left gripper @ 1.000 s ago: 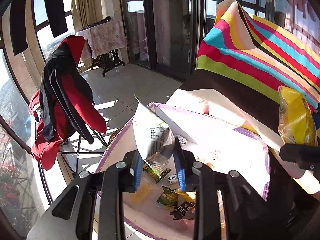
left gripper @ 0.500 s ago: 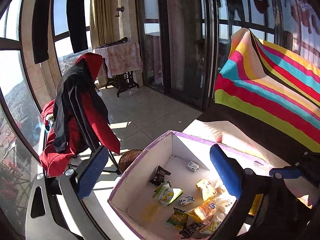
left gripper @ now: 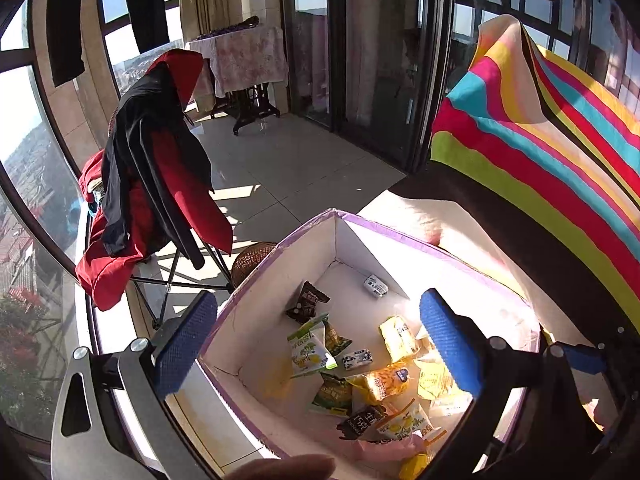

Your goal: Organize snacks

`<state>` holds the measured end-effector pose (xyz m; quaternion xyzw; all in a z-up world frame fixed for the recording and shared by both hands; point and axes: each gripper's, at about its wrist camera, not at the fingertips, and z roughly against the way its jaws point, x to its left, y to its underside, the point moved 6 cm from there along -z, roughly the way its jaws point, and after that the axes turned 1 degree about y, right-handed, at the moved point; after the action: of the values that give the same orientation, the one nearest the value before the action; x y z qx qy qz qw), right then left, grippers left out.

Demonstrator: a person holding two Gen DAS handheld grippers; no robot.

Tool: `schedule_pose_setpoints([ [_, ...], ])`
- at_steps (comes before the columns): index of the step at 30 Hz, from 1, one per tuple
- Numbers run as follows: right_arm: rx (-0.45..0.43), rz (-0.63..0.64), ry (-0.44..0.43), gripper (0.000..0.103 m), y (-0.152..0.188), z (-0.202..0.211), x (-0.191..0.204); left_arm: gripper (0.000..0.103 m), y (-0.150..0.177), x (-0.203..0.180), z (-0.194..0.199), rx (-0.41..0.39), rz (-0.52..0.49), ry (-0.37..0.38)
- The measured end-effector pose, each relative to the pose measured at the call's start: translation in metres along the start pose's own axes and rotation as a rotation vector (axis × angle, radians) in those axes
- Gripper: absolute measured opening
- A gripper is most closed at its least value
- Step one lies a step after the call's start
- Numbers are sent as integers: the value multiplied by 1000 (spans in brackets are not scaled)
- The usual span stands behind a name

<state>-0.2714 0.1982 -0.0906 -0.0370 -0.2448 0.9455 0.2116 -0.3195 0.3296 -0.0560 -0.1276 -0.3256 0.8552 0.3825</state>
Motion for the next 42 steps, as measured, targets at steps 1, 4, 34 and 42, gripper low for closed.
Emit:
schedule_pose_setpoints([
  [1,9,-19,4,86,2,-3,-3,101,3,-2,-3,15,-7,-2],
  [4,46,-74,7,86,6,-12,-12,101,14,-6,-13,58,-10,13],
  [34,111,-74,-9,86,20,-31,-8,101,32,-10,-29,121,4,34],
  [42,123,-73,-9,86,22,-33,-8,101,32,-11,-30,127,9,39],
])
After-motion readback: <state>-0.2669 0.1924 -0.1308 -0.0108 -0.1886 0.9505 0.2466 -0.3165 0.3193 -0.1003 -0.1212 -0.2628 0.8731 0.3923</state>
